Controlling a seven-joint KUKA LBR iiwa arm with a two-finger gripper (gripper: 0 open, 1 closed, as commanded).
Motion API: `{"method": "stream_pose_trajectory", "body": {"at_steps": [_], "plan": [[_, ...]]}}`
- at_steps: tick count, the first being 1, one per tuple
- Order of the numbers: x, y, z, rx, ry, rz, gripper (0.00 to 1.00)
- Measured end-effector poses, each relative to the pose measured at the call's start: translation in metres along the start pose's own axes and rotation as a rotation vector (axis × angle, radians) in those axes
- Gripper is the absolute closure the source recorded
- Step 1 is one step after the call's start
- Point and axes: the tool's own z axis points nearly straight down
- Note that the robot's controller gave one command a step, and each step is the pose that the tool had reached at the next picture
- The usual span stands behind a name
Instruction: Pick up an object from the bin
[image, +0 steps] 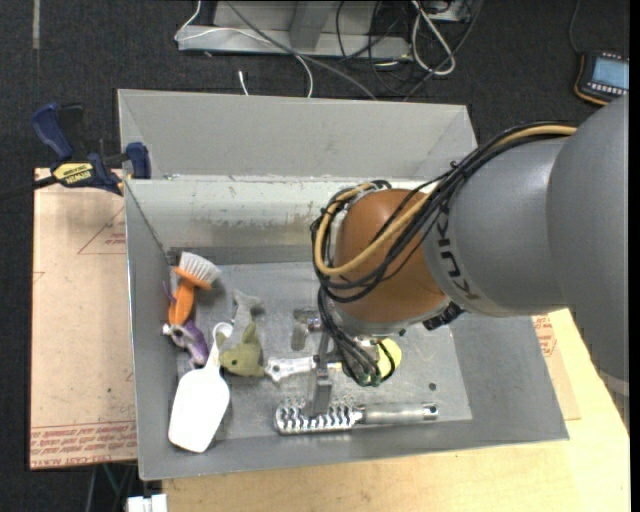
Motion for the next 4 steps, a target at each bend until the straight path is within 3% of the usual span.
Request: {"method": "stream_pose_trajectory", "body": {"at_steps": [1,2,3,4], "plan": [[-0.002,-0.001,-0.003,-0.001,-0.007,0.003,0.00],[0.020,-0.041,0.054,-0.003,-0.021,-0.101,0.00],[0.018,-0.063,0.055,-0.005,-0.024,-0.091,0.00],[0.021,-0.036,0.054,-0.004,-0.045,-0.248,0.00]]}}
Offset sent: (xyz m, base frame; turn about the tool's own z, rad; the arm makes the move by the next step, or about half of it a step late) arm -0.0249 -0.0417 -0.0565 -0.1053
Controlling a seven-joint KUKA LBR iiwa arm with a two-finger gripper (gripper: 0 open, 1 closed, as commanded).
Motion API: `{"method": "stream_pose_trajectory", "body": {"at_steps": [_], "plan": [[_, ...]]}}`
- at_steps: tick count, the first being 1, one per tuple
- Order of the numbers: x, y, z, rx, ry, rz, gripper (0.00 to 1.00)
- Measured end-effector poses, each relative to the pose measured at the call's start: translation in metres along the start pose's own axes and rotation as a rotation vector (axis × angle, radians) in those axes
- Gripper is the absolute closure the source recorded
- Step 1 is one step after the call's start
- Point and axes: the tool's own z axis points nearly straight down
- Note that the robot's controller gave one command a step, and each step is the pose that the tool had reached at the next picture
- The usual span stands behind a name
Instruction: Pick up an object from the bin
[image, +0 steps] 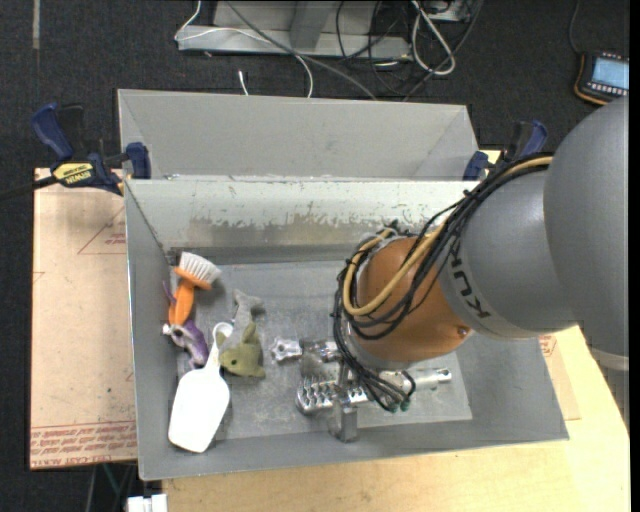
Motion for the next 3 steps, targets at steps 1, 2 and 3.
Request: {"method": "stream_pose_trajectory", "body": {"at_steps": [1,2,3], "plan": [[0.0005,-0.0080,0.0004,-0.002,-0.001,-0.100,0.00],[0.0010,-0.0015,0.0012,-0.003,0.003,-0.018,1.00],[0.0002,-0.0006,0.0009,-0.002,0.001,-0.007,1.00]]}}
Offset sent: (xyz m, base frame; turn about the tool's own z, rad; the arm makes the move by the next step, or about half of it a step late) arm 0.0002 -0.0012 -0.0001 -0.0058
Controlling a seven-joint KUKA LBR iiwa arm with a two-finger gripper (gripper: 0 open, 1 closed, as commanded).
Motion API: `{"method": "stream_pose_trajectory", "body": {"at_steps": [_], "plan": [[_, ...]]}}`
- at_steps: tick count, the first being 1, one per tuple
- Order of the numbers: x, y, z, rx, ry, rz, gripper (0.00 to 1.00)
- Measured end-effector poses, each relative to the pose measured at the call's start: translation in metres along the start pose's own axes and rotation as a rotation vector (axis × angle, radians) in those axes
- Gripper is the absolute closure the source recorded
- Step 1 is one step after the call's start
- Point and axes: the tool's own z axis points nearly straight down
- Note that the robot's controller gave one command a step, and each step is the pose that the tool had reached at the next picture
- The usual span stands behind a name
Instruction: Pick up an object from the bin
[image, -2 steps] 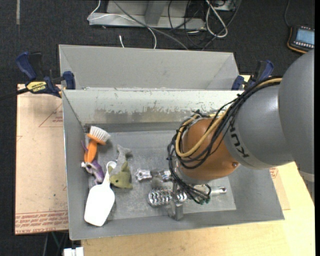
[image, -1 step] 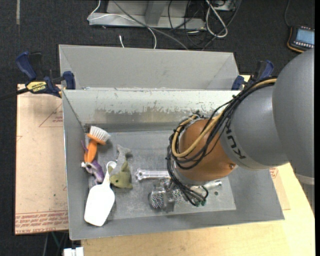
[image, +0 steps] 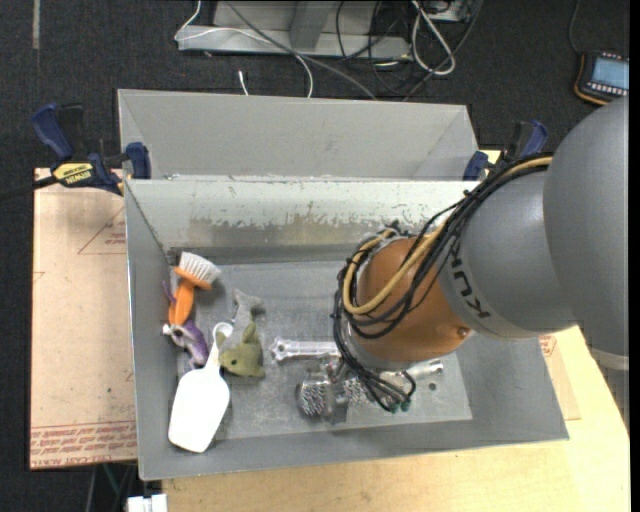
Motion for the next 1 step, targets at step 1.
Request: {"method": "stream_pose_trajectory", "body": {"at_steps": [1], "plan": [[0.0004,0.0002,-0.0058,0.000,0.001,0.001,1.00]]}}
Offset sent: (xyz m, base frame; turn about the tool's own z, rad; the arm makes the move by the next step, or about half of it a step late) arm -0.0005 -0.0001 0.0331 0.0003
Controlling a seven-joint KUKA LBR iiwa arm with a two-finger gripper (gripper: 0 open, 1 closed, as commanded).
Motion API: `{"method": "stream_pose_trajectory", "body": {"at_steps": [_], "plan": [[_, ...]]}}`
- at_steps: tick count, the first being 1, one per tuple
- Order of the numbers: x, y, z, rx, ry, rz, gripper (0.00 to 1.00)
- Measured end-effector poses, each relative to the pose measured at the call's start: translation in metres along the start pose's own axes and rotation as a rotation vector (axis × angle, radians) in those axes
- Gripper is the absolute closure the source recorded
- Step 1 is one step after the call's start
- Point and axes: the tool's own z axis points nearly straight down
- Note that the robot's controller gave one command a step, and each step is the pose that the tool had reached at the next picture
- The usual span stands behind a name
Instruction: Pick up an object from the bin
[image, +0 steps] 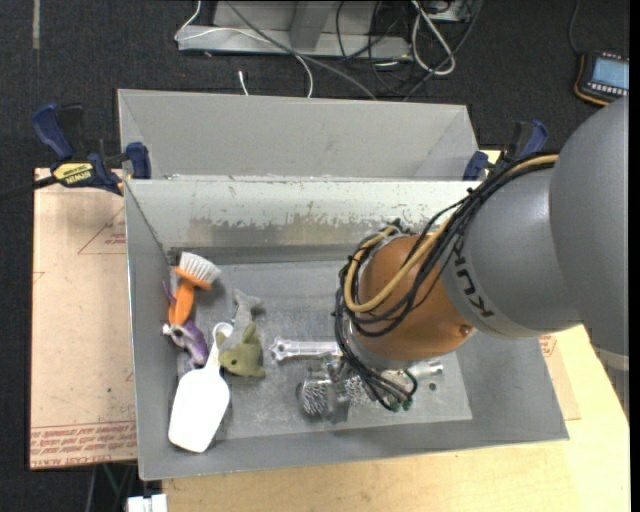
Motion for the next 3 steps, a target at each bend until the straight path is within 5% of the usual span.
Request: {"method": "stream_pose_trajectory", "body": {"at_steps": [3], "plan": [[-0.002,0.001,-0.032,-0.001,-0.001,0.001,1.00]]}}
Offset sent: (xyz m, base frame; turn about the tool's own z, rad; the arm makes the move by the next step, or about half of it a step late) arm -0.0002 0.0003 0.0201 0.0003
